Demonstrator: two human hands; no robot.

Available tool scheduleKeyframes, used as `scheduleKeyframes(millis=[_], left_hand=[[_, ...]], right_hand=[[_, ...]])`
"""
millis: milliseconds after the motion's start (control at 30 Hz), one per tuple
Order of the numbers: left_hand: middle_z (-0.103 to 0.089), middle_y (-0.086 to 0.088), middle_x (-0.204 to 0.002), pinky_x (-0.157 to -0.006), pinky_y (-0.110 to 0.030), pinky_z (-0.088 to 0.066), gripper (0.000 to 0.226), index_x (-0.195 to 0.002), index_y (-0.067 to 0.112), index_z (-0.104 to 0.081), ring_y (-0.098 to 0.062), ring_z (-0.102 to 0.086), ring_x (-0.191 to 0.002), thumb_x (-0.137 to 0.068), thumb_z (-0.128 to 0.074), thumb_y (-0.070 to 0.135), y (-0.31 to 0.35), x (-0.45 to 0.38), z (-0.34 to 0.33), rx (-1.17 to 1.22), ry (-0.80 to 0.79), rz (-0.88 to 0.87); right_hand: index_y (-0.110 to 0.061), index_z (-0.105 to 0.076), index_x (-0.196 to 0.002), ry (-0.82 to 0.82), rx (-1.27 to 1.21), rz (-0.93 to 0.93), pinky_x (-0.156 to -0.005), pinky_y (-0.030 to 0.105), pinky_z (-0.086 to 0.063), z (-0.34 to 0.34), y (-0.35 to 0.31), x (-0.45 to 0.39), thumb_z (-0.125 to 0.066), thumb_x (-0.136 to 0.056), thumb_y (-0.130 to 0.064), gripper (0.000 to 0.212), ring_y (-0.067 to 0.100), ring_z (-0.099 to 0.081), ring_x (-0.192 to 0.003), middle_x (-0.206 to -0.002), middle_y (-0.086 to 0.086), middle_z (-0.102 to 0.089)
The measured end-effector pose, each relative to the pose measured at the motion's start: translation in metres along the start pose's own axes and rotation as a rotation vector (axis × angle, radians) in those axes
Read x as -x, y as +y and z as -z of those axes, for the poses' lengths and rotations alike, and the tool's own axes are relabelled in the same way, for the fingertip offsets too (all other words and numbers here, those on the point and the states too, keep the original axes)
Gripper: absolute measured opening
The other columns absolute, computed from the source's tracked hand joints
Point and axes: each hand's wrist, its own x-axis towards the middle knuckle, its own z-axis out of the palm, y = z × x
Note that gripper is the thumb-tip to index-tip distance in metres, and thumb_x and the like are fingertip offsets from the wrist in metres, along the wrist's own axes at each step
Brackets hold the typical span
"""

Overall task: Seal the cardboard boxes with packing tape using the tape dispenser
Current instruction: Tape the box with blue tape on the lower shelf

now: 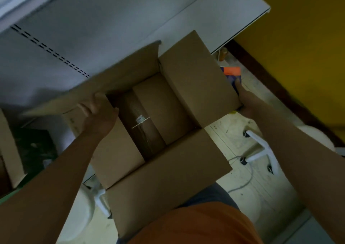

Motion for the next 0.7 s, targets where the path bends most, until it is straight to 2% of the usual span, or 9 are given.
scheduleKeyframes(millis=[67,167,267,333,433,467,533,600,700], left_hand=[[0.020,-0.009,-0.164,-0.114,-0.060,-0.027,0.075,-0.158,0.037,0.000,-0.053,-0.009,-0.146,-0.099,-0.041,0.058,0.007,0.006,0.014,0.134,0.105,0.016],[0.028,-0.010,-0.161,-0.083,-0.057,-0.056,0.100,-0.140,0.054,0.034,-0.050,-0.050,-0.125,-0.093,-0.055,0.056,0.005,0.009,0.039,0.387,0.160,0.135],[0.023,-0.003,-0.164,-0.057,-0.046,-0.060,0.100,-0.133,0.063,0.035,-0.040,-0.067,-0.099,-0.096,-0.057,0.050,0.002,0.013,0.068,0.519,0.087,0.208],[0.001,-0.002,-0.167,-0.050,-0.042,-0.058,0.089,-0.133,0.072,0.023,-0.038,-0.068,-0.094,-0.099,-0.054,0.045,0.000,0.017,0.080,0.591,0.025,0.232],[-0.042,-0.017,-0.152,-0.066,-0.052,-0.060,0.059,-0.144,0.058,-0.021,-0.034,-0.067,-0.076,-0.095,-0.054,0.056,-0.017,0.017,0.085,0.638,0.005,0.263],[-0.046,-0.020,-0.145,-0.071,-0.055,-0.059,0.073,-0.148,0.048,-0.019,-0.036,-0.068,-0.079,-0.087,-0.054,0.069,-0.019,0.019,0.086,0.671,0.061,0.314],[-0.030,-0.024,-0.157,-0.091,-0.059,-0.052,0.104,-0.158,0.031,0.004,-0.045,-0.063,-0.111,-0.081,-0.048,0.079,-0.025,0.024,0.086,0.624,0.315,0.276],[-0.007,-0.024,-0.163,-0.107,-0.055,-0.038,0.101,-0.158,0.010,0.007,-0.048,-0.038,-0.137,-0.093,-0.054,0.058,-0.027,0.031,0.095,0.582,0.579,0.261],[-0.022,-0.026,-0.157,-0.108,-0.057,-0.034,0.101,-0.155,0.003,-0.013,-0.045,-0.031,-0.140,-0.084,-0.072,0.043,-0.036,0.031,0.109,0.454,0.715,0.177]], right_hand=[[-0.020,-0.058,-0.134,-0.108,0.000,0.035,-0.105,0.056,-0.044,-0.008,-0.011,0.013,-0.058,-0.067,-0.085,0.094,0.036,-0.059,-0.121,-0.130,0.014,-0.063],[-0.017,-0.056,-0.137,-0.232,-0.009,0.127,-0.106,0.045,-0.044,-0.033,-0.025,0.040,-0.049,-0.085,-0.071,0.075,0.029,-0.058,-0.123,-0.133,0.011,-0.062],[-0.016,-0.063,-0.124,-0.245,0.085,0.234,-0.085,0.032,-0.053,-0.074,-0.034,0.066,-0.040,-0.094,-0.062,0.059,0.020,-0.069,-0.103,-0.116,0.006,-0.072],[-0.020,-0.067,-0.113,-0.260,0.265,0.274,-0.078,0.027,-0.055,-0.106,-0.034,0.080,-0.039,-0.096,-0.061,0.052,0.016,-0.072,-0.093,-0.104,0.002,-0.075],[-0.017,-0.068,-0.105,-0.280,0.688,0.360,-0.078,0.030,-0.051,-0.147,-0.029,0.081,-0.047,-0.092,-0.064,0.053,0.016,-0.068,-0.083,-0.092,0.004,-0.073],[-0.012,-0.066,-0.095,-0.264,0.807,0.380,-0.069,0.028,-0.046,-0.157,-0.031,0.079,-0.047,-0.094,-0.060,0.052,0.015,-0.062,-0.072,-0.080,0.007,-0.068],[-0.011,-0.050,-0.070,-0.225,0.915,0.336,-0.055,0.029,-0.033,-0.170,-0.033,0.075,-0.045,-0.096,-0.057,0.053,0.017,-0.047,-0.055,-0.060,0.006,-0.051],[-0.015,-0.037,-0.062,-0.193,0.896,0.251,-0.051,0.028,-0.029,-0.173,-0.031,0.070,-0.043,-0.095,-0.061,0.057,0.017,-0.039,-0.048,-0.054,0.004,-0.041],[-0.016,-0.033,-0.059,-0.197,0.886,0.178,-0.048,0.025,-0.026,-0.173,-0.023,0.069,-0.044,-0.094,-0.063,0.059,0.013,-0.033,-0.042,-0.050,0.001,-0.036]])
